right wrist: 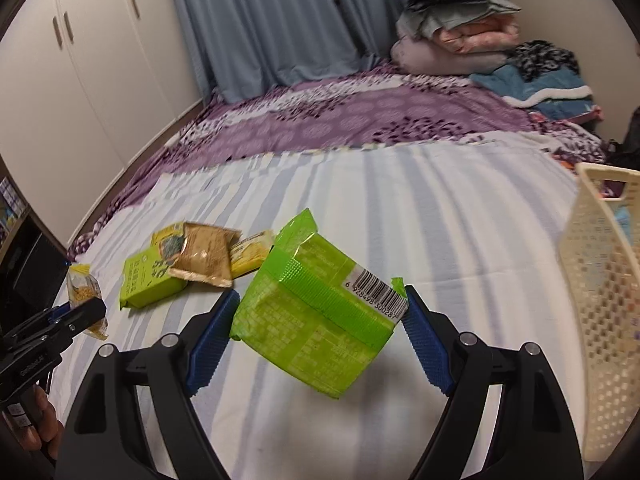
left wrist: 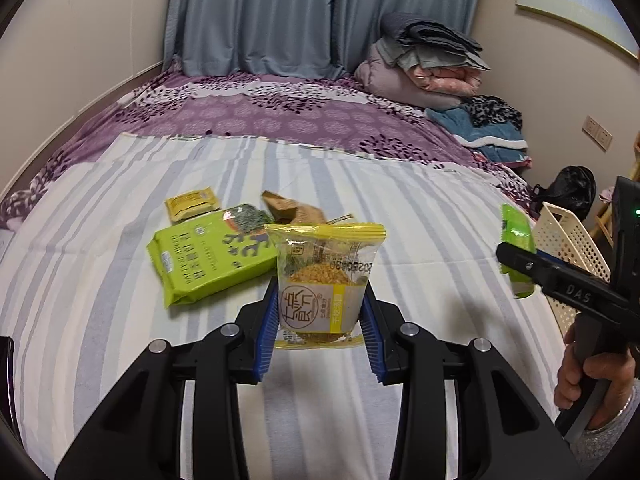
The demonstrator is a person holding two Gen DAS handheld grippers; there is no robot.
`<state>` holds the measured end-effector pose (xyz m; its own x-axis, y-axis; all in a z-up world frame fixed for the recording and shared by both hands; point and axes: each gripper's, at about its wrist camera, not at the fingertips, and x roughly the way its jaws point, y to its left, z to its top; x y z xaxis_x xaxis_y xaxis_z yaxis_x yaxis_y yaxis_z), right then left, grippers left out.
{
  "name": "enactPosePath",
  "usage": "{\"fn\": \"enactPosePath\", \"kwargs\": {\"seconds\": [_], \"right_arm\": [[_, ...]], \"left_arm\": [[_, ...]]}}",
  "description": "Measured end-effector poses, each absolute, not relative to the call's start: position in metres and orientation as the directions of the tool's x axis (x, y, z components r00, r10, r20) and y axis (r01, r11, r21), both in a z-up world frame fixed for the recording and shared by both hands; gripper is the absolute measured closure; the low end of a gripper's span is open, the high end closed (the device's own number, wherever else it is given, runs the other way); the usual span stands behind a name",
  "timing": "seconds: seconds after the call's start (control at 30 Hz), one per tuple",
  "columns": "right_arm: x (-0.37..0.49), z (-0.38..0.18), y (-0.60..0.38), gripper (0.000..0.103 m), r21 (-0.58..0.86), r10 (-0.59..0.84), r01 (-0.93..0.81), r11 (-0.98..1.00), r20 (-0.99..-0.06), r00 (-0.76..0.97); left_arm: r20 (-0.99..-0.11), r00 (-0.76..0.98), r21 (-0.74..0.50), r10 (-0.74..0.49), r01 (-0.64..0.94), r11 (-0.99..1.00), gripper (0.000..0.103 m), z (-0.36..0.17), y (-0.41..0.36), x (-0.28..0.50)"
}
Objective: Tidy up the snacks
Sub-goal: 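Carry both snacks to the basket and open the right tool to drop the lime-green pack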
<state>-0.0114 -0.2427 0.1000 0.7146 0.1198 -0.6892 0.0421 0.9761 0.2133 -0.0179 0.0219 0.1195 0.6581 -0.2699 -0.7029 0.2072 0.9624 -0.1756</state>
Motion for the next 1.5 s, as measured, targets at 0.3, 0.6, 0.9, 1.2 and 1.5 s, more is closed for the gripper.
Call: {"fn": "enactPosePath", "kwargs": {"seconds": [0.3, 0.6, 0.9, 1.2, 1.5], "right_arm": [[-0.078, 0.137, -0.339, 0.022, 0.203, -0.065, 0.230, 0.952, -0.599, 0.798], [-0.139, 0.135, -0.435, 0.022, 0.213, -0.287, 0.485, 0.848, -0.585, 0.759], [-0.166, 0.110, -0.480, 0.018, 0.207, -0.363, 0.592, 0.779, -0.621, 0.695], [-0.176, 0.104, -0.488, 0.018, 0.223, -0.369, 0.600, 0.768, -0.612, 0.700], [-0.180, 0.106, -0.493, 0.018, 0.201, -0.397, 0.607, 0.769, -0.594, 0.700]], "left_arm": [[-0.683, 0.650, -0.152, -0.333, 0.319, 0.935, 0.065, 0.141, -0.036, -0.029], [-0.667, 0.632, -0.141, -0.394, 0.413, 0.900, 0.065, 0.157, -0.089, -0.039], [-0.661, 0.610, -0.122, -0.436, 0.486, 0.865, 0.065, 0.167, -0.134, -0.043], [-0.660, 0.583, -0.104, -0.474, 0.554, 0.826, 0.065, 0.175, -0.177, -0.050], [-0.660, 0.500, -0.136, -0.561, 0.655, 0.744, 0.065, 0.179, -0.241, -0.058]]}}
